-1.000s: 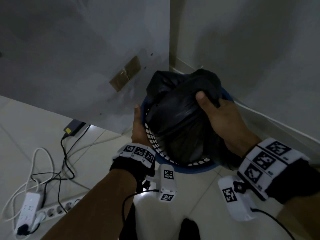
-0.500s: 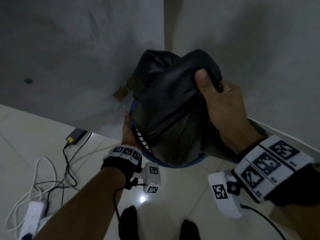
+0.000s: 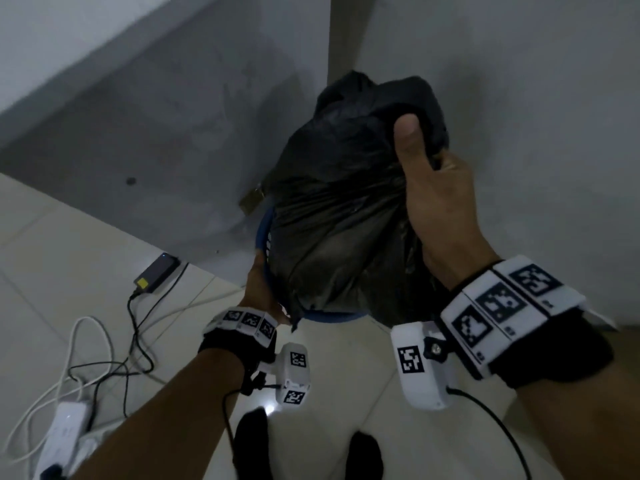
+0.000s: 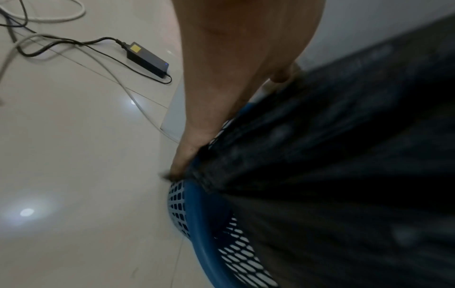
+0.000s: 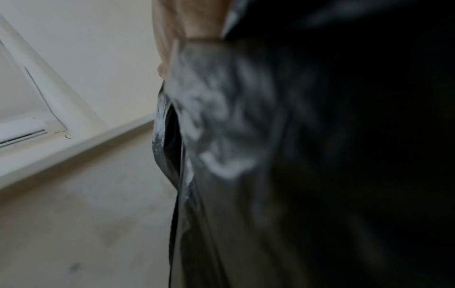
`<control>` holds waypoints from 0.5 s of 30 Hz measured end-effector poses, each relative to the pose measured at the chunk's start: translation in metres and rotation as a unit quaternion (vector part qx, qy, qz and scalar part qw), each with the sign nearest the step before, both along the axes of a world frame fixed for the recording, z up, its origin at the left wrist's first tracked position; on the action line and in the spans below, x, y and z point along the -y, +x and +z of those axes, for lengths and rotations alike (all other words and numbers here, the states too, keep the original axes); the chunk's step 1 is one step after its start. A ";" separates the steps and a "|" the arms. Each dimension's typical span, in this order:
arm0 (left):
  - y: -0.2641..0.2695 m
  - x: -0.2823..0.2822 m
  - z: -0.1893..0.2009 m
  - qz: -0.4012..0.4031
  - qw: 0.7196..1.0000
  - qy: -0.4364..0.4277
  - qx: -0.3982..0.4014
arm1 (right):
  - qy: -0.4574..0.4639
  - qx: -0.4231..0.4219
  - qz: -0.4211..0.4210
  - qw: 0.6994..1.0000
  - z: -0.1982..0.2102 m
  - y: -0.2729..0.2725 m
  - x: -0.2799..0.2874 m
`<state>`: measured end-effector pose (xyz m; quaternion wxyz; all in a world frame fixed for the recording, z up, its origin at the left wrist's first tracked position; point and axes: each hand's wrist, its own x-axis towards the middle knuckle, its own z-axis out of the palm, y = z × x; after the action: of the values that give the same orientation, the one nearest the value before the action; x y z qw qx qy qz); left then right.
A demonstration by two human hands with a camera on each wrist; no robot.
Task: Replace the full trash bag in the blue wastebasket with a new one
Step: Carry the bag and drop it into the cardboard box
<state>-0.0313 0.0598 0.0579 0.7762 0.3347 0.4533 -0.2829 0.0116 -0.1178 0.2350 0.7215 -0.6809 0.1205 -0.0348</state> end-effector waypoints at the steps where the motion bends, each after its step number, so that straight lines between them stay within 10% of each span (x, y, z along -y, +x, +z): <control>1: -0.001 0.002 0.007 0.026 0.998 -0.048 0.037 | -0.004 -0.005 -0.001 1.000 0.009 -0.003 -0.002; 6: -0.010 -0.008 0.074 0.047 0.994 -0.087 0.054 | -0.036 -0.015 -0.012 0.999 0.087 -0.023 -0.006; 10: -0.033 -0.028 0.167 -0.083 0.992 0.087 0.032 | -0.077 -0.008 -0.002 0.997 0.182 -0.048 -0.006; 15: -0.105 -0.060 0.260 -0.320 0.893 0.304 0.087 | -0.093 -0.003 0.055 0.994 0.291 -0.089 -0.009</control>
<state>-0.1366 0.1201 0.3179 0.5408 0.7043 0.3159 -0.3342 -0.0773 -0.1091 0.5265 0.6557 -0.7506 0.0812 -0.0047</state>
